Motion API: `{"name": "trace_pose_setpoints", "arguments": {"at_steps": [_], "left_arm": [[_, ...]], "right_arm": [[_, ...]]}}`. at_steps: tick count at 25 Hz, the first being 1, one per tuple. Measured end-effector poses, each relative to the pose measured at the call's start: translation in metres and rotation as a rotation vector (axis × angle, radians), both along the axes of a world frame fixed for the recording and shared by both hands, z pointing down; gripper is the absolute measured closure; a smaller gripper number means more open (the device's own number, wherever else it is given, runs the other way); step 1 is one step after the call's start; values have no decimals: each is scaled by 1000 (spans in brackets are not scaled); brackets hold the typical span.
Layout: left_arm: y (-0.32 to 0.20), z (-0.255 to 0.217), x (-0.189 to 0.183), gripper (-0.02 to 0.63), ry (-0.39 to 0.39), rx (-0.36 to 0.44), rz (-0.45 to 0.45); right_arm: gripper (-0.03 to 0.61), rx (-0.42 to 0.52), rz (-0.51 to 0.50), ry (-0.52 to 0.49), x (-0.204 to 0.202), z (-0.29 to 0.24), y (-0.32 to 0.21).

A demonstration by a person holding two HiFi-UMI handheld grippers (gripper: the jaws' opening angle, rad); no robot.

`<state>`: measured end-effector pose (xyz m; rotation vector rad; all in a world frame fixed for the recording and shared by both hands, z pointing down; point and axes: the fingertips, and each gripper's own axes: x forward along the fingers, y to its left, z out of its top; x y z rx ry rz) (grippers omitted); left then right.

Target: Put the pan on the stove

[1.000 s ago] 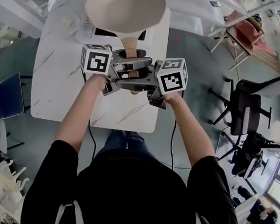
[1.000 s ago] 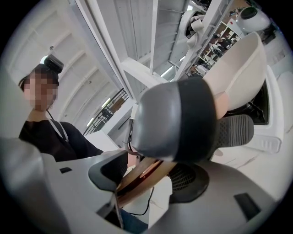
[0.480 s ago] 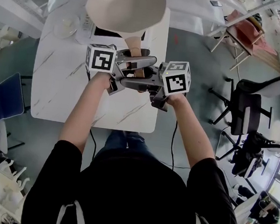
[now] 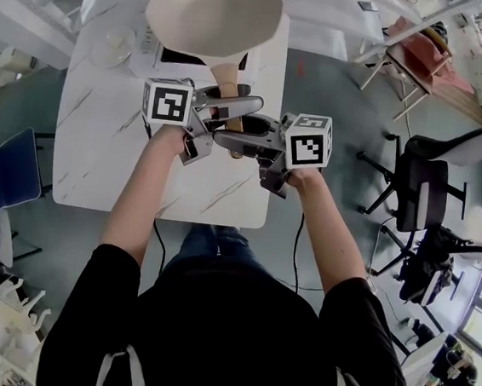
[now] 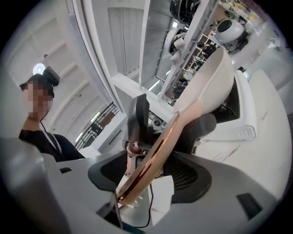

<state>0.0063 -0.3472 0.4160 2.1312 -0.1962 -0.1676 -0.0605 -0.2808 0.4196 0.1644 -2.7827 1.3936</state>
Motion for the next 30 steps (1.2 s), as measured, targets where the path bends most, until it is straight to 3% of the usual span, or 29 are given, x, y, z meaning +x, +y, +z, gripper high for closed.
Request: {"name": "trace_pose_setpoints", "arguments": {"at_steps": [12, 19, 22, 24, 25, 26, 30], "left_arm": [[-11, 7, -33, 201, -67, -59, -150], [-2, 5, -80, 206, -96, -50, -301], [5, -9, -103, 323, -168, 64, -407], [11, -27, -114, 449, -247, 217, -500], [15, -37, -118, 538, -296, 291, -541], [21, -45, -120, 575, -345, 355, -571], [44, -79, -121, 606, -519, 530, -656]], "right_arm": [[331, -28, 65, -14, 7, -1, 0], [333, 29, 240, 65, 45, 0, -14], [337, 104, 334, 98, 64, -10, -18], [470, 169, 415, 128, 76, -20, -20], [503, 202, 458, 143, 82, -27, -20], [524, 238, 499, 157, 87, -35, -19], [545, 429, 639, 264, 101, -67, -13]]}}
